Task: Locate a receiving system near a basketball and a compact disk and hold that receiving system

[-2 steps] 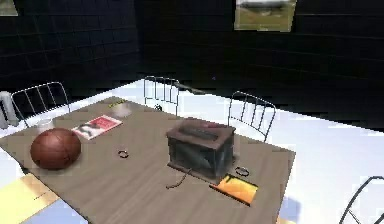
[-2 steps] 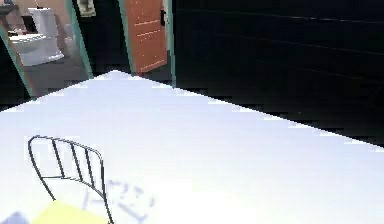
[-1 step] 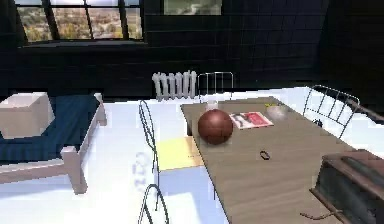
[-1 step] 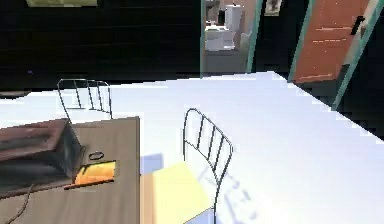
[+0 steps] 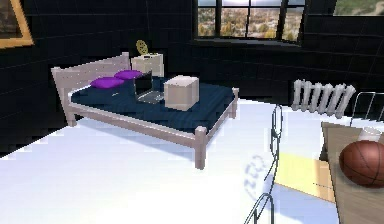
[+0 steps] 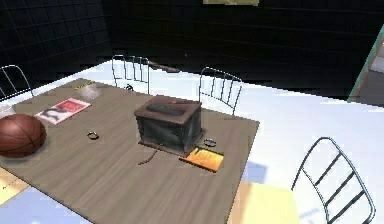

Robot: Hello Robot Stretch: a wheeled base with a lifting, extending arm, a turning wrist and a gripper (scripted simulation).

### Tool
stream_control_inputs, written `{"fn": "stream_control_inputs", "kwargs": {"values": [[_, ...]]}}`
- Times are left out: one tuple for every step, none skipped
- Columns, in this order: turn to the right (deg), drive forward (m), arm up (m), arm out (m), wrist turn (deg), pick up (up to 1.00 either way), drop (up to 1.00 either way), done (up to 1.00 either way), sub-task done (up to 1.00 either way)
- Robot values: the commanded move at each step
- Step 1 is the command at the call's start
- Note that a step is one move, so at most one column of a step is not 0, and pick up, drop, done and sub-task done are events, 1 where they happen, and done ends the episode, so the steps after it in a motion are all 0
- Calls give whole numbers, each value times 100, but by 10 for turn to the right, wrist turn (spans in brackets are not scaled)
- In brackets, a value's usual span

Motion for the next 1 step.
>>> {"fn": "stream_control_inputs", "kwargs": {"values": [[0,0,50,0,0,0,0,0,0]]}}
